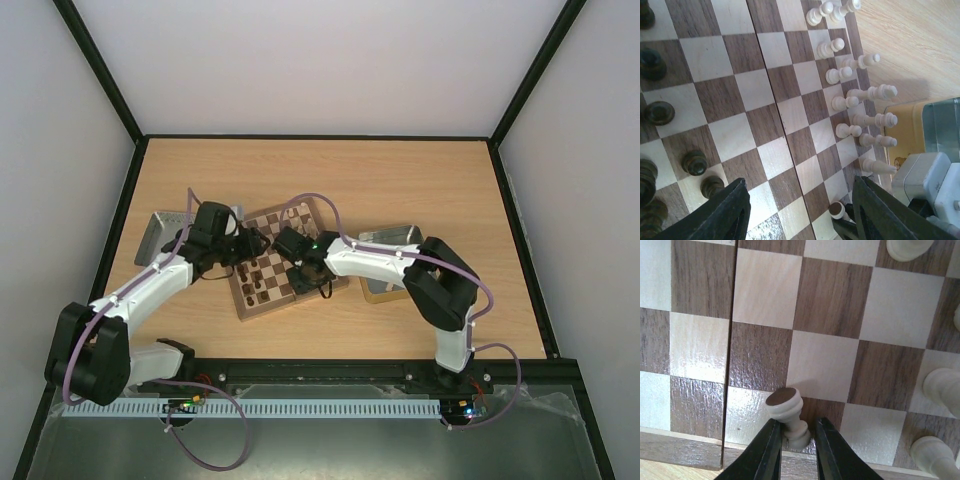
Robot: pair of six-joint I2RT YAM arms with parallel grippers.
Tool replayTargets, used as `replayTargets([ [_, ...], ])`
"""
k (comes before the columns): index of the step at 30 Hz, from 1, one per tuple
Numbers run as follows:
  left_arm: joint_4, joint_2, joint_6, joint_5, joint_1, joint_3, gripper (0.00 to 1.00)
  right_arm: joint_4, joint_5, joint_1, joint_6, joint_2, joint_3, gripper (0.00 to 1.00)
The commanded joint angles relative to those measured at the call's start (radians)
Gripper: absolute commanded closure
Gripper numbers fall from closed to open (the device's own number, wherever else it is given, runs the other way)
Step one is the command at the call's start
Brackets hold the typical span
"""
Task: Set up the chess pieces on the board
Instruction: Pick up the chess piece from the chessboard.
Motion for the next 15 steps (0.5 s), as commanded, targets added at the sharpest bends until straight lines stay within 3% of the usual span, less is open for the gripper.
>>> replayTargets([
  [1,0.025,-0.016,-0.040,0.062,0.004,-0.022,0.42,0.089,0.040,0.001,-0.039,0.013,-0.057,0.80],
  [3,0.031,-0.014,-0.053,0.071,0.004,-0.026,0.42,0.102,0.041,0.000,-0.046,0.011,-0.067,0.80],
  [10,0.053,-0.010,-0.092,0.123,0.005,-0.056,0.42,0.155,0.047,-0.006,-0.065,-0.023,-0.112,0.95],
  [15,0.121,0.013,-0.149,0.258,0.005,-0.092,0.41,0.284,0.043,-0.016,-0.123,-0.111,-0.182,0.96],
])
